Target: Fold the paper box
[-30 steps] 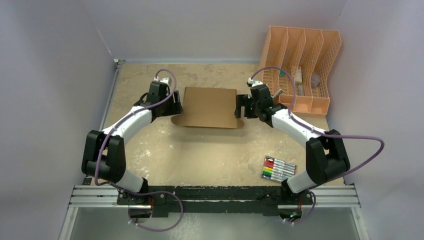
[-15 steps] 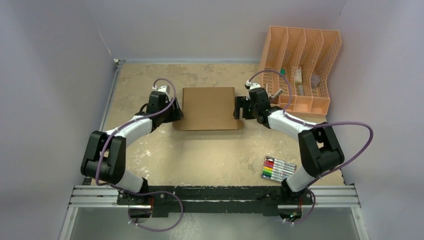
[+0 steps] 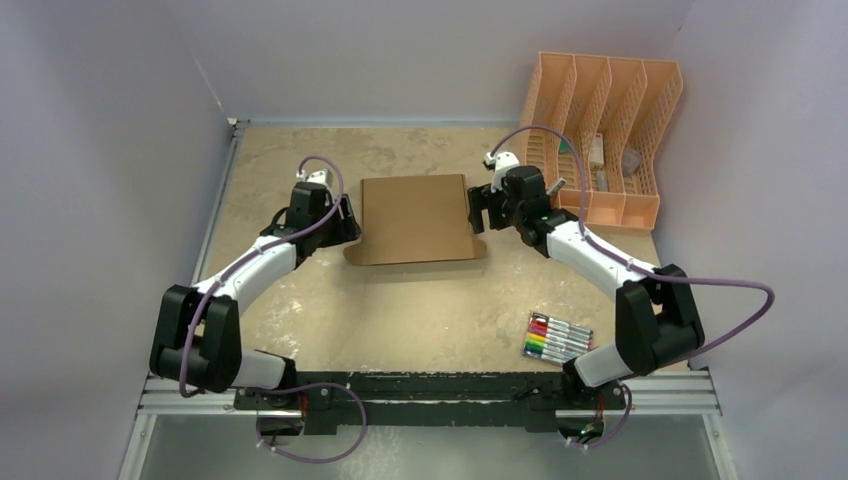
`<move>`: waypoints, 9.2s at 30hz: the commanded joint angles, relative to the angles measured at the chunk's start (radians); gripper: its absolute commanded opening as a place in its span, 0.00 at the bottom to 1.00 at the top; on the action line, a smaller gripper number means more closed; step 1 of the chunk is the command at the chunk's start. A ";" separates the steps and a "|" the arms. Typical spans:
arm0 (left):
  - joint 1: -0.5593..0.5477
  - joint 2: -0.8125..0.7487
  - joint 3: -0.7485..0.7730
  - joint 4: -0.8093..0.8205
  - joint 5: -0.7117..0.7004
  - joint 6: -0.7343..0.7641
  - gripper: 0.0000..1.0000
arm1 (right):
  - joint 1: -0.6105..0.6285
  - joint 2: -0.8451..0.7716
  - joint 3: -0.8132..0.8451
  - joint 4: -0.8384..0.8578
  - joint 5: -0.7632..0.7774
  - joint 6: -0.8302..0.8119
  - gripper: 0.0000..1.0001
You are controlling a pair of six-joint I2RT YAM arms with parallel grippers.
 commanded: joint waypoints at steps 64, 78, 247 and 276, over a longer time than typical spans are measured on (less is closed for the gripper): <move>-0.002 -0.115 0.326 -0.270 0.348 -0.358 0.64 | 0.043 0.080 0.575 -0.620 -0.456 0.378 0.88; 0.018 0.128 0.495 -0.322 0.359 -0.252 0.64 | 0.007 0.297 0.721 -0.596 -0.371 0.426 0.88; 0.115 -0.116 0.664 -0.677 0.083 0.469 0.70 | 0.325 0.096 0.782 -0.984 0.041 -0.142 0.69; 0.014 -0.136 0.628 -0.741 -0.022 0.753 0.63 | 0.325 0.137 0.745 -0.912 0.047 -0.261 0.00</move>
